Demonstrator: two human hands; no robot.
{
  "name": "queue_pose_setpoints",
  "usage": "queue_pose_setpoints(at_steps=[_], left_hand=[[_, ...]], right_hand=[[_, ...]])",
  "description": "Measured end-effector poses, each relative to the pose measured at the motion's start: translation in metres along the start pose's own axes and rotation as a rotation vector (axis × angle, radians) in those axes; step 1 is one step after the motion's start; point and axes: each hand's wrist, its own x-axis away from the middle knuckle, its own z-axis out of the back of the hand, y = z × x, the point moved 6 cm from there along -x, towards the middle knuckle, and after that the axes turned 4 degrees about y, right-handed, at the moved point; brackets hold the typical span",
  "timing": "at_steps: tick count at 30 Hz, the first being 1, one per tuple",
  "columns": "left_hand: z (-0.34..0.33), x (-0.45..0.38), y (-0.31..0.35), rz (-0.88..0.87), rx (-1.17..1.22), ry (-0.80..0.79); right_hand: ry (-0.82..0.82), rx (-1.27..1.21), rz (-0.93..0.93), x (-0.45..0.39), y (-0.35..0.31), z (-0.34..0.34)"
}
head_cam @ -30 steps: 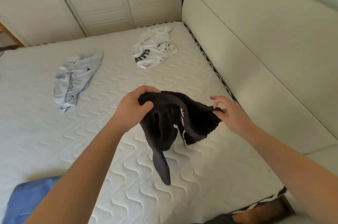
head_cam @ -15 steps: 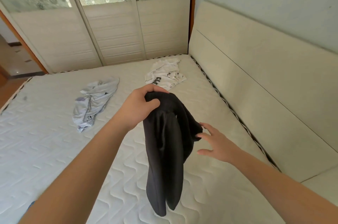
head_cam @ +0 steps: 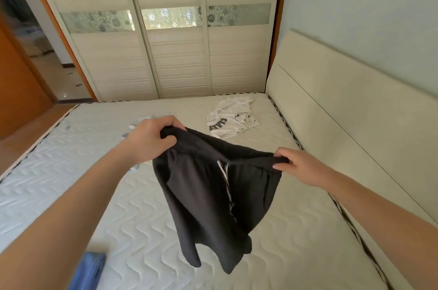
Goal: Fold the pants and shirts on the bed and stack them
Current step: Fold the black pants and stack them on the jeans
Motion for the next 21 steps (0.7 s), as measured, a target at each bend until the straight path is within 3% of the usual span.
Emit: queue_pose_setpoints(at_steps=[7,11,14,18,21], left_hand=[[0.017,-0.014,-0.006,-0.073,-0.314,-0.112],[0.020,-0.026,-0.007,-0.087,-0.429,-0.155],[0.021,-0.031,-0.006,-0.083,-0.453,-0.198],[0.019,-0.030,-0.001,-0.047,-0.296,-0.268],[0.015,-0.030,0.006,-0.013,0.025,-0.298]], right_hand=[[-0.018,0.131,0.127,-0.020,-0.040,0.096],[-0.047,0.282,0.144,-0.026,-0.050,0.117],[-0.020,0.241,0.164,-0.024,-0.053,0.118],[0.065,0.080,0.132,-0.019,-0.048,0.114],[0.101,-0.150,0.094,-0.019,-0.036,0.114]])
